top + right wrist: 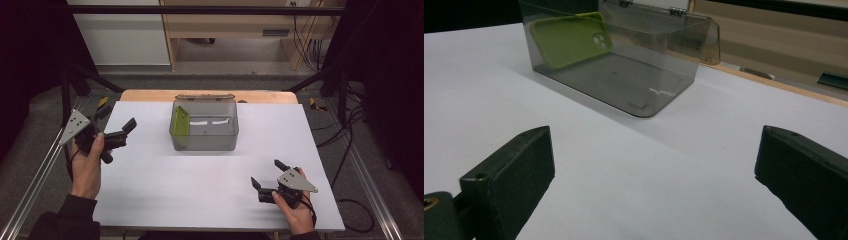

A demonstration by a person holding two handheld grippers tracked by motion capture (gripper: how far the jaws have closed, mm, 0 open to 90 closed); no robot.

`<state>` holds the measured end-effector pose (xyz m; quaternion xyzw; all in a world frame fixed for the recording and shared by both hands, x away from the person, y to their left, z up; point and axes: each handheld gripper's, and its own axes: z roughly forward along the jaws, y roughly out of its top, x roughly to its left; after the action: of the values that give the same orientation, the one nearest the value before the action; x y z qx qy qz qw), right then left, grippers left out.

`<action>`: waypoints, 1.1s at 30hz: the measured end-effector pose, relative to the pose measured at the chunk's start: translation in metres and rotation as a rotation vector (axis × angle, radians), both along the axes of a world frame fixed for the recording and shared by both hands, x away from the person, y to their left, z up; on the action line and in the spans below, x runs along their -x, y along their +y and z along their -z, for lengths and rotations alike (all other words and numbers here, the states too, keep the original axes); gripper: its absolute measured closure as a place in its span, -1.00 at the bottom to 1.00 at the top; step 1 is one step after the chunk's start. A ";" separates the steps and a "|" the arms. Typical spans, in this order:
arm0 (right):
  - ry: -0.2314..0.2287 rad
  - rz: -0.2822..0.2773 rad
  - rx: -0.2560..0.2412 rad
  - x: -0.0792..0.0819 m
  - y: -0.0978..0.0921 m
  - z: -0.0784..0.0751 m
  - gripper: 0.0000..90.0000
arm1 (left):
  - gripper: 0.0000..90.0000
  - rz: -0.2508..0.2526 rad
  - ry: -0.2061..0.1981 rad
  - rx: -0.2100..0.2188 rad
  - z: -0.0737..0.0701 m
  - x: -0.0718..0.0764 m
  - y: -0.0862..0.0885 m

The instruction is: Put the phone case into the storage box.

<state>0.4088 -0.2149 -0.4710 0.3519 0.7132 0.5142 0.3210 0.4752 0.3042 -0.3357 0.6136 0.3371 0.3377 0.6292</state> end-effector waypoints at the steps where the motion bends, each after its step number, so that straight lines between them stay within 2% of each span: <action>1: -0.003 -0.001 0.005 0.000 0.000 0.000 -0.93 | -0.98 -0.008 -0.007 -0.006 0.000 0.003 0.003; 3: -0.001 0.002 0.000 0.000 -0.001 0.000 -0.93 | -0.98 -0.009 -0.003 0.007 0.000 0.007 0.008; 5: -0.003 0.002 -0.003 -0.001 -0.002 -0.001 -0.93 | -0.98 -0.016 -0.021 -0.002 -0.002 0.013 0.012; 7: -0.002 0.008 -0.013 -0.001 -0.003 -0.001 -0.92 | -0.98 -0.012 -0.019 0.009 -0.003 0.016 0.015; 9: -0.008 0.008 -0.019 -0.001 -0.004 -0.002 -0.92 | -0.99 -0.015 -0.032 0.004 -0.003 0.020 0.016; 11: -0.014 0.012 -0.021 0.000 -0.006 -0.003 -0.92 | -0.99 -0.014 -0.029 0.018 -0.001 0.024 0.017; 13: -0.026 0.011 -0.029 0.001 -0.008 -0.004 -0.92 | -0.99 -0.011 -0.036 0.011 0.000 0.026 0.018; 16: -0.043 0.016 -0.033 0.003 -0.011 -0.007 -0.92 | -0.99 -0.015 -0.037 0.039 0.004 0.031 0.020; 20: -0.071 0.022 -0.029 0.005 -0.016 -0.009 -0.92 | -0.99 -0.025 -0.055 0.027 0.008 0.039 0.021; 24: -0.092 0.026 -0.029 0.007 -0.020 -0.011 -0.92 | -0.99 -0.034 -0.066 0.036 0.012 0.047 0.022; 31: -0.109 0.017 -0.014 0.008 -0.024 -0.009 -0.92 | -0.99 -0.039 -0.080 0.044 0.027 0.061 0.026; 33: -0.107 0.014 -0.015 0.008 -0.025 -0.008 -0.92 | -0.99 -0.033 -0.070 0.037 0.034 0.062 0.027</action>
<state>0.4006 -0.2398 -0.4634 0.3312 0.6885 0.5356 0.3597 0.4134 0.3312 -0.3699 0.5840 0.3313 0.3629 0.6461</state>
